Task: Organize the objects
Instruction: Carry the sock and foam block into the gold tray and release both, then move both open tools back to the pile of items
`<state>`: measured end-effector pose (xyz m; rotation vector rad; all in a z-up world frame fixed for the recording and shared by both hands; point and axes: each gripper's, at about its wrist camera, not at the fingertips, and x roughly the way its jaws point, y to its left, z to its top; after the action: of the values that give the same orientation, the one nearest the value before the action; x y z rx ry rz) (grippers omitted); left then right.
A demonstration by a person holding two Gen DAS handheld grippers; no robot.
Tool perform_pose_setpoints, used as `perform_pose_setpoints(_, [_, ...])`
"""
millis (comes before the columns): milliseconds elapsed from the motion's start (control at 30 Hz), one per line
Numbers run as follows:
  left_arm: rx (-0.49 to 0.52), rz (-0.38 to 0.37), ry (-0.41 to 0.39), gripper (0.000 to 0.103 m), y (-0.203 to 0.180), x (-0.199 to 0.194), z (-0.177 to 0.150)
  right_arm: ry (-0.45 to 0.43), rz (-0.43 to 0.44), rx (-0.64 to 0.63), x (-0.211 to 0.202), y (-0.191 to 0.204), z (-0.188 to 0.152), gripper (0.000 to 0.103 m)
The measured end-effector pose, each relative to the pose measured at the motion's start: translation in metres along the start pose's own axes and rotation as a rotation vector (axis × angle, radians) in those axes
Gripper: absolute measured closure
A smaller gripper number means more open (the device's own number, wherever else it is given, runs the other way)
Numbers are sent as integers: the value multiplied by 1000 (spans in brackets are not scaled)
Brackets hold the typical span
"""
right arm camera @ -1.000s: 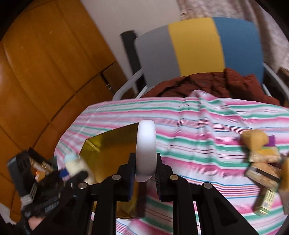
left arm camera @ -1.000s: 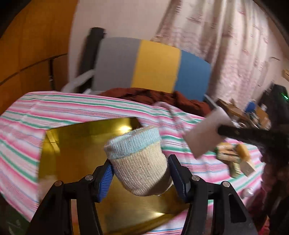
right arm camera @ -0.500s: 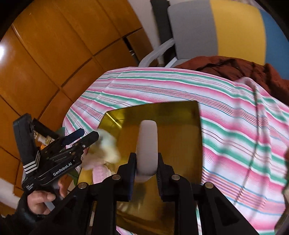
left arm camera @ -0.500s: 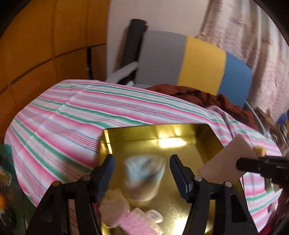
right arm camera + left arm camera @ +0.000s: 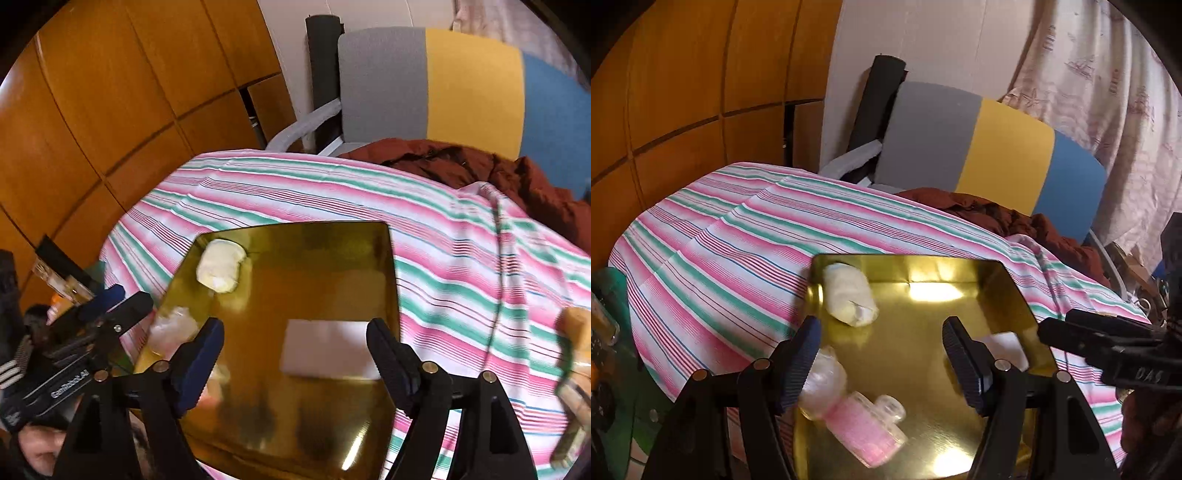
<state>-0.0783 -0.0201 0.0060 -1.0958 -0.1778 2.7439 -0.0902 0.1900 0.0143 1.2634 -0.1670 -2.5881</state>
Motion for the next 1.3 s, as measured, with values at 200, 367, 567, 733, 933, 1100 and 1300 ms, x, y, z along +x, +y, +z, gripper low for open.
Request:
perform_pose_setpoints(200, [26, -4, 2, 34, -19, -5, -7, -61, -86, -21, -21, -4, -15, 10])
perform_pose_setpoints(367, [41, 4, -8, 34, -31, -10, -13, -117, -150, -30, -37, -2, -27, 0])
perform_pose_setpoints(567, [90, 4, -12, 34, -49, -15, -20, -160, -187, -39, -49, -2, -36, 0])
perform_pose_setpoints(733, [119, -14, 5, 34, -59, -14, -25, -165, -205, -5, -54, -14, -45, 0])
perform_pose_setpoints(933, [148, -68, 38, 34, -73, -10, -33, -160, -241, 47, -61, -37, -55, 0])
perform_pose_setpoints(1100, [179, -111, 48, 34, -87, -8, -36, -161, -268, 99, -68, -59, -62, 0])
perform_pose_setpoints(1300, [215, -157, 68, 34, -105, -6, -41, -151, -308, 152, -76, -88, -70, 0])
